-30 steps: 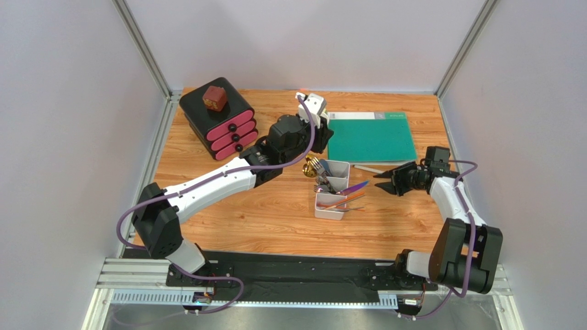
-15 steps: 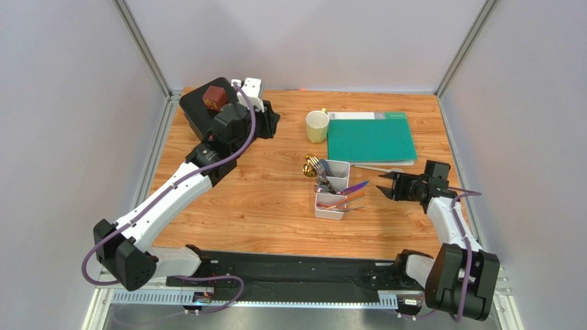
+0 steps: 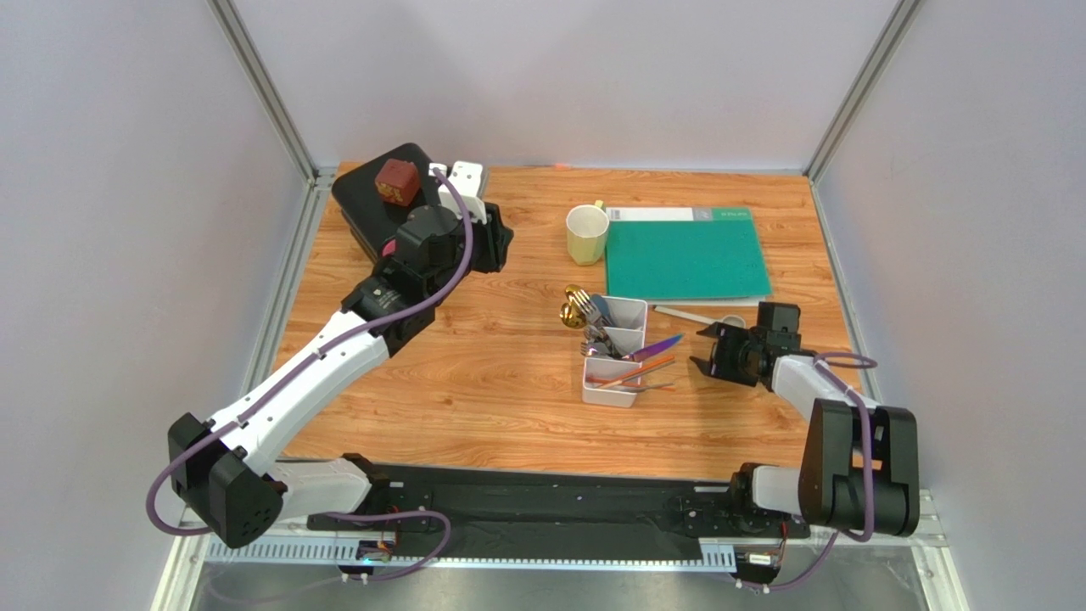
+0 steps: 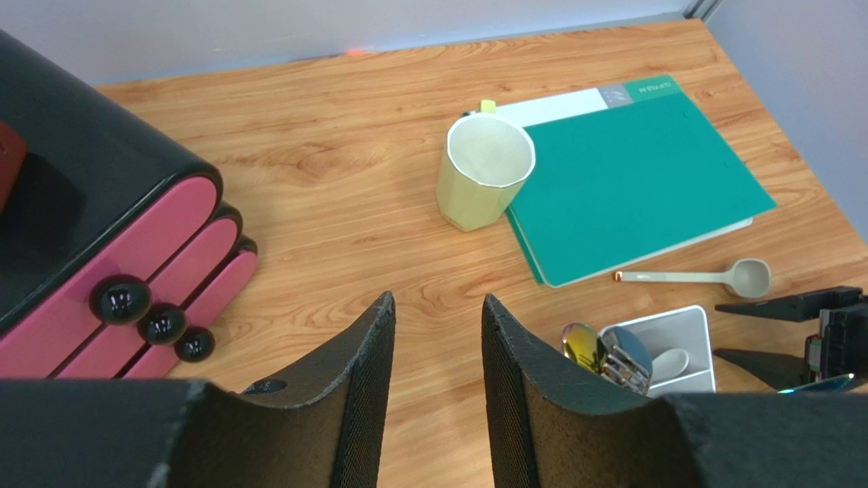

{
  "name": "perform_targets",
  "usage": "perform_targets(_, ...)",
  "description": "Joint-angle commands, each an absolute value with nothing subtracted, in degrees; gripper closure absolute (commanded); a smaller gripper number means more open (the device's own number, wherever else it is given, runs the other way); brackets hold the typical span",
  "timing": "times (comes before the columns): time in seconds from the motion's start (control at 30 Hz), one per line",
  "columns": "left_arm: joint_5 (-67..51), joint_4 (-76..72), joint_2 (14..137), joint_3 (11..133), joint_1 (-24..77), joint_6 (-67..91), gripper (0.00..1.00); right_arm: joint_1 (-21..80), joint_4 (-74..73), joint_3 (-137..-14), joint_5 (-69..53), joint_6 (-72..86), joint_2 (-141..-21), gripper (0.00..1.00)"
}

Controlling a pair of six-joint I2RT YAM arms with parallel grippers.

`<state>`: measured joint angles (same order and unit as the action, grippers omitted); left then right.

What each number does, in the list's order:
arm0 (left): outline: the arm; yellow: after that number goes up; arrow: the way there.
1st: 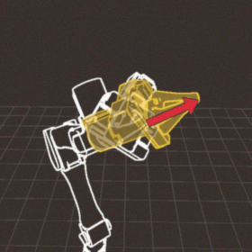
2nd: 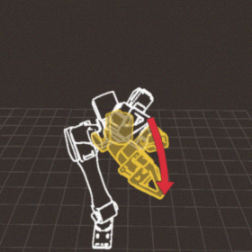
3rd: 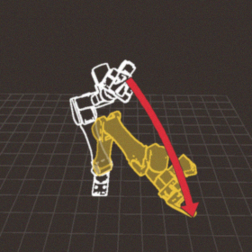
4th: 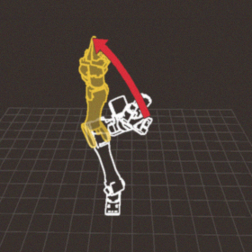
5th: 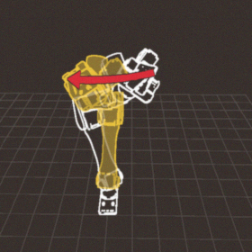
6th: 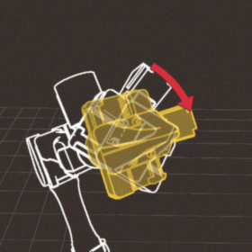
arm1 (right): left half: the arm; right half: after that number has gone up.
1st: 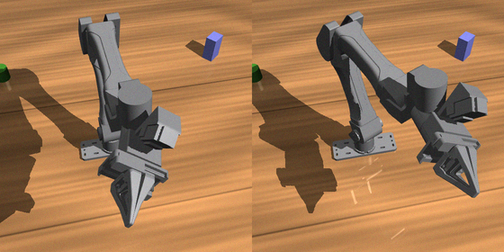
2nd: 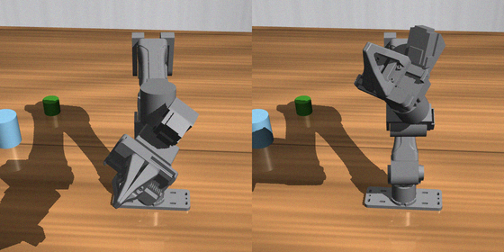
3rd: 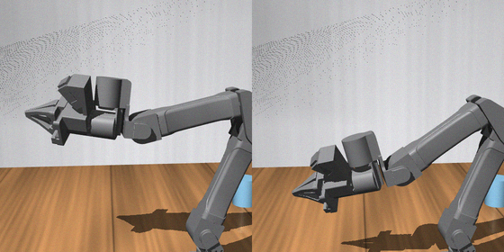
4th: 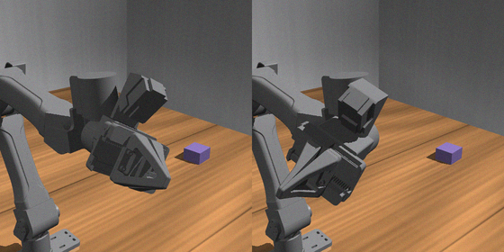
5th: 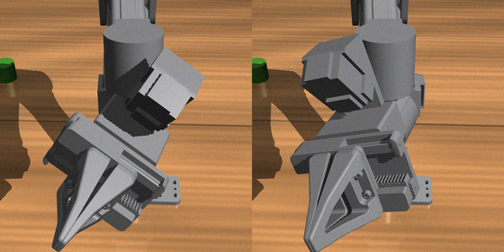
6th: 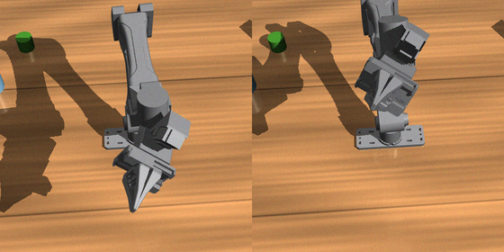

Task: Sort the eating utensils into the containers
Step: Pick up the spoon from the center of the board.

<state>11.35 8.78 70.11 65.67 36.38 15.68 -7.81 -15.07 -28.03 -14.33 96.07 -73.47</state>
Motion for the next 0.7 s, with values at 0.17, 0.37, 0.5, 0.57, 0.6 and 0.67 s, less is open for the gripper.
perform_targets(0.17,11.7,8.6,66.8,63.1,36.5,14.7,0.57,-3.2,-1.8,-33.1,-5.7,96.9,-78.4,0.43)
perform_targets(0.37,11.6,8.6,67.0,63.0,36.5,14.2,0.57,-2.5,-1.4,-36.9,-4.7,94.3,-83.9,0.43)
perform_targets(0.5,11.5,8.6,67.2,63.0,36.6,14.3,0.57,-2.5,-3.9,-41.5,-7.8,94.0,-89.9,0.44)
perform_targets(0.57,11.5,8.6,67.1,63.0,36.5,14.3,0.57,-2.5,-6.6,-43.3,-9.4,93.6,-92.6,0.46)
perform_targets(0.6,11.5,8.8,67.1,63.0,36.6,14.3,0.57,-2.5,-7.5,-44.0,-10.6,93.4,-93.3,0.48)
perform_targets(0.67,11.7,9.0,67.0,62.9,36.5,14.2,0.57,-2.5,-10.4,-45.7,-11.2,93.6,-94.6,0.52)
